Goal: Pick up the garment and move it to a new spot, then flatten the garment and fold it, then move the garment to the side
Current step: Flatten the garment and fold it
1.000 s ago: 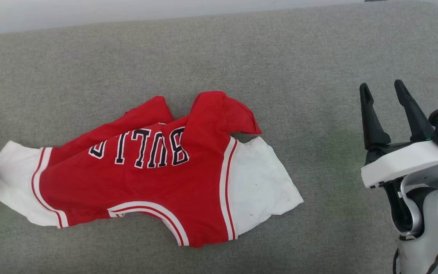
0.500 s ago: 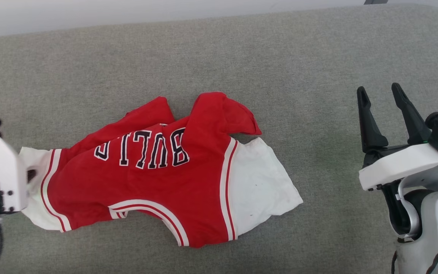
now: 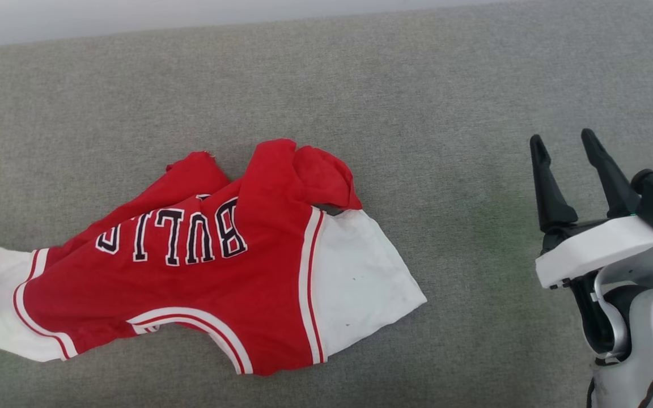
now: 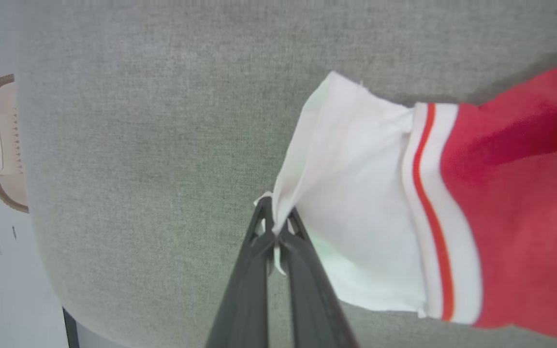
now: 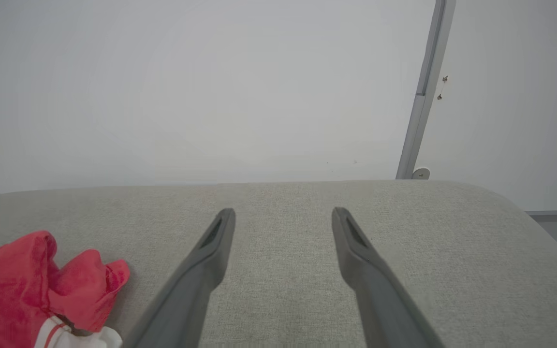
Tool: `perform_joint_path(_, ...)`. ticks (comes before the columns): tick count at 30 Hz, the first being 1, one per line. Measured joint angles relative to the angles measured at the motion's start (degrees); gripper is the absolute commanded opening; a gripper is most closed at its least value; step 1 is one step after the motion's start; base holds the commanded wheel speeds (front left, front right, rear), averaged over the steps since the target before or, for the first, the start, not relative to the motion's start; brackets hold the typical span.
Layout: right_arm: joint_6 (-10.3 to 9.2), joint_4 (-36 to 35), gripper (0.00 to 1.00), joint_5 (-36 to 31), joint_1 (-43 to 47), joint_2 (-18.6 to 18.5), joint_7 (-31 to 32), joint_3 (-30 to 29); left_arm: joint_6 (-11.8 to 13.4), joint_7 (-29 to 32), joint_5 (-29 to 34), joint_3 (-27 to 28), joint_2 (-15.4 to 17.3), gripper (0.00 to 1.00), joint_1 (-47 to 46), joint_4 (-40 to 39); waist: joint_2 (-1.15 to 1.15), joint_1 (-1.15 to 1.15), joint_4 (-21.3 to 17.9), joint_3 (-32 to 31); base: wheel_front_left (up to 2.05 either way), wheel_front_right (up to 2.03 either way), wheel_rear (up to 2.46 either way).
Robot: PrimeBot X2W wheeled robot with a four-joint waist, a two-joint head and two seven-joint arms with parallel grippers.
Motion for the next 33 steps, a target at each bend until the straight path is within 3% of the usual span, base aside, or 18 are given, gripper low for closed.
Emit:
perform_joint_path(1,0.0,0.0,1.0,0.1,0.15,-0.14,0.29,0.19,-0.54,-1.27,0.01,0.15,-0.52,0.13,-0.04,0.57,0.0,0.0,0.2,0.05,0.0,0.0,0.0)
perform_joint_path(2,0.0,0.01,1.0,0.21,0.27,-0.29,0.75,0.63,-0.98,-2.27,0.02,0.23,-1.11,0.36,-0.19,1.13,0.0,0.0,0.41,0.05,0.0,0.0,0.0)
perform_joint_path(3,0.0,0.0,1.0,0.52,0.38,-0.49,1.34,1.25,-1.6,-3.23,0.12,0.25,-1.63,0.74,-0.35,1.67,0.0,0.0,0.63,0.02,0.0,0.0,0.0)
perform_joint_path(4,0.0,0.03,1.0,0.77,0.47,-0.73,1.91,2.0,-2.13,-4.36,0.31,0.25,-2.12,1.0,-0.62,2.03,0.0,0.0,0.85,-0.04,0.0,0.0,0.0)
perform_joint_path(15,0.0,1.88,1.0,7.88,3.38,-5.73,15.18,14.26,-7.37,-23.02,3.38,2.75,-5.63,1.0,-2.13,-1.96,0.0,0.0,4.13,-1.71,0.0,0.0,0.0)
perform_joint_path(25,0.0,4.28,1.0,10.21,3.37,-10.28,28.65,18.97,-6.17,-40.66,6.24,5.44,-9.21,1.0,5.36,-11.39,0.0,0.0,8.39,-2.97,0.0,0.0,0.0)
perform_joint_path(33,0.01,10.15,1.0,7.9,0.05,-13.68,32.67,24.36,-3.47,-51.0,8.38,6.08,-12.38,1.0,12.39,-16.77,0.0,0.0,12.16,-3.34,0.0,0.0,0.0)
